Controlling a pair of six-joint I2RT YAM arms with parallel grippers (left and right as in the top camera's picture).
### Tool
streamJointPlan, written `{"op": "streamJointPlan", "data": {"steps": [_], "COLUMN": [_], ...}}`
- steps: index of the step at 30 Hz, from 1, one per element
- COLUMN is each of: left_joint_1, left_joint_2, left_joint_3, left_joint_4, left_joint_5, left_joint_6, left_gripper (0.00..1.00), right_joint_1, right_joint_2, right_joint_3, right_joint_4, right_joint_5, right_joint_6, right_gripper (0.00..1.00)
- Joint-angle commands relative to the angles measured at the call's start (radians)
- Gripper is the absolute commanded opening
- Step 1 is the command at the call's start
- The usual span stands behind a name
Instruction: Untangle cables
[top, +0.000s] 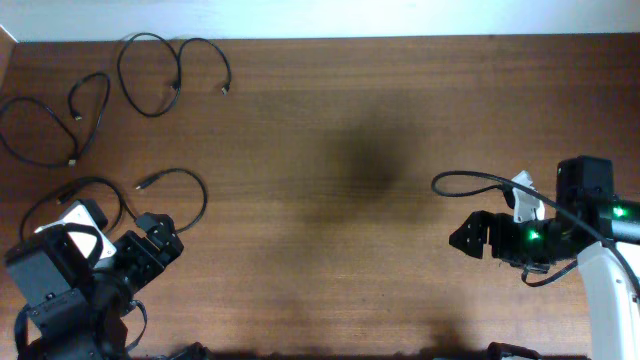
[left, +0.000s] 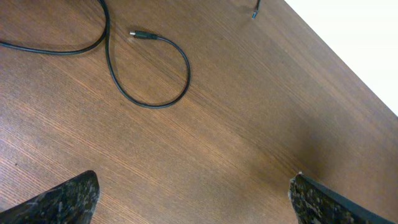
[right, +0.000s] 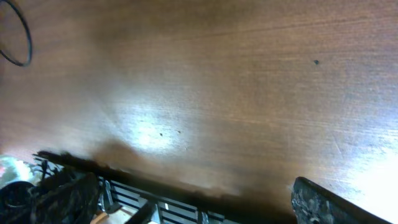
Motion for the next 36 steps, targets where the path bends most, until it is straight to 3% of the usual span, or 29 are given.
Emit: {"op": "streamJointPlan", "data": {"steps": [1, 8, 10, 15, 26, 33, 36], "left_joint_1": [0.002, 0.002, 0.002, 0.002, 0.002, 0.002, 0.002], "left_joint_2": [0.003, 0.003, 0.003, 0.003, 0.003, 0.003, 0.003], "left_joint_3": [-0.001, -0.001, -0.001, -0.001, -0.001, -0.001, -0.001], "left_joint_4": [-0.002, -0.002, -0.002, -0.002, -0.002, -0.002, -0.002], "left_joint_5": [-0.011, -0.011, -0.011, -0.011, -0.011, -0.011, -0.011], "left_joint_6": [0.015, 0.015, 0.015, 0.015, 0.015, 0.015, 0.015], "left_gripper": [0.99, 0.99, 0.99, 0.99, 0.99, 0.99, 0.99], "right_joint_1": [0.005, 0.027, 0.110, 0.273, 0.282, 0.245, 0.255], "right_joint_2": [0.000, -0.057, -0.142, -0.338, -0.752, -0.807, -0.873], "right_joint_3": [0.003, -0.010, -0.010, -0.010, -0.036, -0.037, -0.038], "right_joint_4": [-0.062, -0.121, -0.123, -0.121, -0.135, -0.126, 0.061], "right_joint_5": [0.082, 0.098, 0.027, 0.028, 0.005, 0.008, 0.005], "right_joint_6": [-0.023, -0.029, -0.126, -0.128, -0.128, -0.126, -0.124], "right_gripper": [0.98, 0.98, 0.98, 0.98, 0.98, 0.98, 0.98]}}
